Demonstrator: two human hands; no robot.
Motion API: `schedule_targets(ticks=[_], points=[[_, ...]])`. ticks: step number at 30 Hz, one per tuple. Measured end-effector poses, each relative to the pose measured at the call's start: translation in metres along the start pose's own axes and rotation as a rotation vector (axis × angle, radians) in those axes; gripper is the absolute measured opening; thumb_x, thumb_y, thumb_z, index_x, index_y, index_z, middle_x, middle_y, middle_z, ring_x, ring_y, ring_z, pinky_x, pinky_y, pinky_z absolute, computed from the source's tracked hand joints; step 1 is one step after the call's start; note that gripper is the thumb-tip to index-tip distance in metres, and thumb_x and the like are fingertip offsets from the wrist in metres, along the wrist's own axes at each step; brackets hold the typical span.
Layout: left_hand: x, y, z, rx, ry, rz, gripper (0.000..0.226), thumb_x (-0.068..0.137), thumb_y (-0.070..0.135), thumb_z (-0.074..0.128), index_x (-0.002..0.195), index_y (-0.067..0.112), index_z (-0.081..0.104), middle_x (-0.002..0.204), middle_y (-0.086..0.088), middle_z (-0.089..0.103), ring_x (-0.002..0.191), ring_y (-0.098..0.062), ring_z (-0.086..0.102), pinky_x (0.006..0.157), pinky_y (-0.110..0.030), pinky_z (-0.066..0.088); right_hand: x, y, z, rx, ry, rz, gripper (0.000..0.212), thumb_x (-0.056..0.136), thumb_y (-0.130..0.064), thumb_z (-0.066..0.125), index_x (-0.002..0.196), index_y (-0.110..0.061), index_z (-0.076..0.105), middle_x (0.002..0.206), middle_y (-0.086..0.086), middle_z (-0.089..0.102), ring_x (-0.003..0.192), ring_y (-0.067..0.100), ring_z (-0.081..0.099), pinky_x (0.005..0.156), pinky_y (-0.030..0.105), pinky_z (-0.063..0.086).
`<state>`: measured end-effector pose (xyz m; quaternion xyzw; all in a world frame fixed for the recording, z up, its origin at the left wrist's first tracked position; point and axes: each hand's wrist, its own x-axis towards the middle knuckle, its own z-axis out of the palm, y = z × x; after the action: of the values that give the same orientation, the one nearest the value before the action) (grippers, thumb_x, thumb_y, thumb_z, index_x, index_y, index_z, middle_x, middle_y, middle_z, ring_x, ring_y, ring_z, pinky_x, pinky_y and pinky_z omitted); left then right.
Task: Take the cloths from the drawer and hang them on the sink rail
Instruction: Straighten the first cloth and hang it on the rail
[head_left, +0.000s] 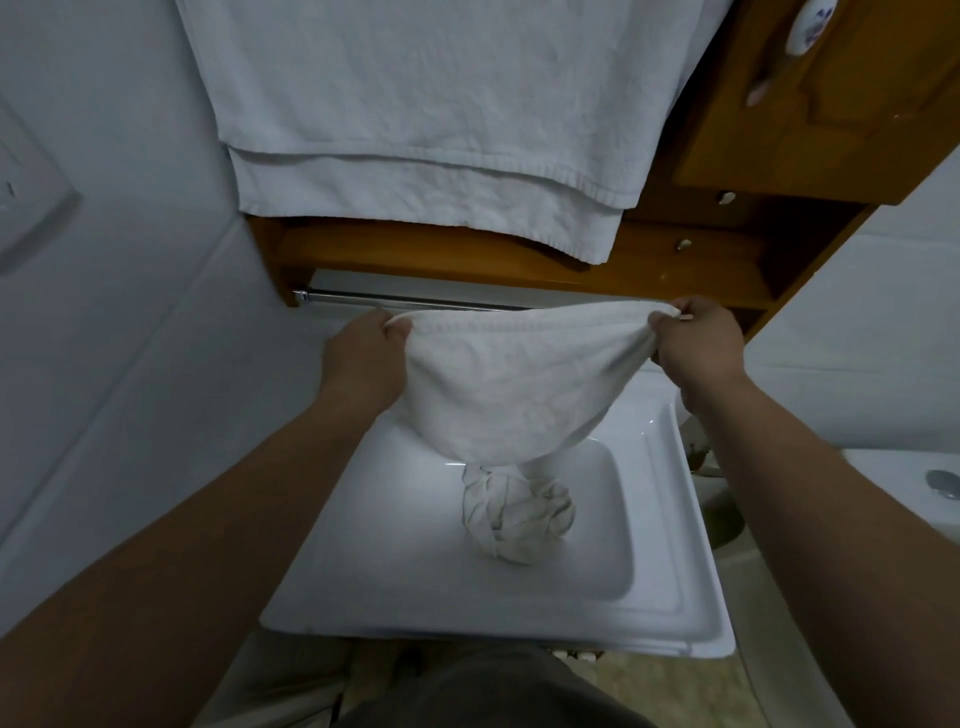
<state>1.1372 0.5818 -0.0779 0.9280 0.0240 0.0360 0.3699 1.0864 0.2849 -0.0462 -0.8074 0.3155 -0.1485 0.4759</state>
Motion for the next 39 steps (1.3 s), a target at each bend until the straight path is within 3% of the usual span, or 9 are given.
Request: schedule_targets(ticks=[4, 8, 13, 18, 21, 24, 30, 36, 39], points=[[0.0, 0.007, 0.001, -0.028, -0.038, 0.0, 0.03, 0.1, 0.031, 0.044, 0.103, 0.01, 0.066, 0.103, -0.01, 0.065, 0.089, -0.022, 0.054, 0.075, -0.029, 0.035, -0.006, 0.002, 0.005, -0.17, -0.009, -0.094, 0.019, 0.097, -0.025, 0.055, 0.113, -0.015, 0.06, 0.096, 0.002, 0.061, 0.09, 0.027, 0.063, 0.085, 0.048, 0.057], [-0.009, 0.019, 0.01, -0.1, -0.106, -0.013, 0.034, 0.101, 0.033, 0.045, 0.112, 0.01, 0.067, 0.107, -0.009, 0.065, 0.091, -0.02, 0.054, 0.079, -0.029, 0.037, -0.022, -0.001, 0.019, -0.242, -0.045, -0.215, 0.019, 0.094, -0.027, 0.055, 0.109, -0.018, 0.063, 0.095, 0.001, 0.065, 0.076, 0.02, 0.065, 0.077, 0.044, 0.059], [-0.021, 0.041, 0.016, -0.208, -0.186, 0.049, 0.027, 0.097, 0.033, 0.052, 0.097, 0.014, 0.072, 0.081, 0.001, 0.065, 0.076, -0.015, 0.059, 0.067, -0.028, 0.044, -0.045, -0.017, 0.04, -0.136, -0.174, -0.303, 0.006, 0.092, -0.027, 0.061, 0.095, -0.025, 0.065, 0.091, -0.006, 0.07, 0.074, 0.016, 0.069, 0.07, 0.043, 0.061], [-0.026, 0.058, 0.018, -0.372, -0.26, 0.027, 0.017, 0.091, 0.029, 0.061, 0.093, 0.021, 0.075, 0.086, -0.001, 0.072, 0.085, -0.021, 0.067, 0.081, -0.045, 0.057, -0.062, -0.032, 0.052, -0.039, -0.262, -0.342, 0.003, 0.089, -0.026, 0.068, 0.092, -0.025, 0.069, 0.082, -0.01, 0.068, 0.072, 0.011, 0.069, 0.069, 0.04, 0.061], [-0.03, 0.065, 0.017, -0.437, -0.307, 0.011, 0.013, 0.087, 0.027, 0.067, 0.08, 0.02, 0.076, 0.083, -0.009, 0.073, 0.084, -0.03, 0.069, 0.08, -0.054, 0.056, -0.068, -0.034, 0.056, -0.105, -0.285, -0.406, 0.006, 0.087, -0.027, 0.07, 0.093, -0.027, 0.069, 0.08, -0.014, 0.067, 0.075, 0.004, 0.063, 0.066, 0.025, 0.051], [-0.032, 0.067, 0.015, -0.526, -0.385, -0.056, 0.007, 0.088, 0.016, 0.068, 0.087, 0.02, 0.074, 0.089, -0.008, 0.073, 0.089, -0.026, 0.069, 0.082, -0.044, 0.058, -0.07, -0.034, 0.053, -0.18, -0.273, -0.434, 0.009, 0.089, -0.024, 0.068, 0.097, -0.026, 0.07, 0.083, -0.013, 0.066, 0.078, 0.006, 0.061, 0.063, 0.02, 0.042], [-0.035, 0.071, 0.012, -0.702, -0.462, -0.195, 0.027, 0.088, 0.0, 0.064, 0.115, 0.004, 0.067, 0.1, -0.001, 0.068, 0.096, -0.019, 0.066, 0.075, -0.026, 0.058, -0.071, -0.032, 0.05, -0.213, -0.222, -0.444, 0.016, 0.091, -0.024, 0.065, 0.104, -0.023, 0.073, 0.092, -0.008, 0.071, 0.084, 0.009, 0.062, 0.072, 0.022, 0.044], [-0.038, 0.074, 0.011, -0.75, -0.525, -0.2, 0.027, 0.092, -0.001, 0.058, 0.117, 0.006, 0.066, 0.11, -0.01, 0.069, 0.099, -0.022, 0.068, 0.085, -0.032, 0.057, -0.078, -0.032, 0.05, -0.314, -0.211, -0.594, 0.023, 0.093, -0.025, 0.064, 0.113, -0.024, 0.074, 0.106, -0.005, 0.075, 0.093, 0.011, 0.065, 0.072, 0.016, 0.04], [-0.04, 0.076, 0.009, -0.763, -0.562, -0.223, 0.022, 0.096, 0.0, 0.051, 0.107, 0.008, 0.068, 0.107, -0.012, 0.07, 0.097, -0.022, 0.069, 0.083, -0.03, 0.057, -0.079, -0.028, 0.051, -0.326, -0.218, -0.643, 0.023, 0.095, -0.026, 0.062, 0.115, -0.025, 0.074, 0.107, -0.003, 0.074, 0.096, 0.012, 0.065, 0.076, 0.017, 0.039]])
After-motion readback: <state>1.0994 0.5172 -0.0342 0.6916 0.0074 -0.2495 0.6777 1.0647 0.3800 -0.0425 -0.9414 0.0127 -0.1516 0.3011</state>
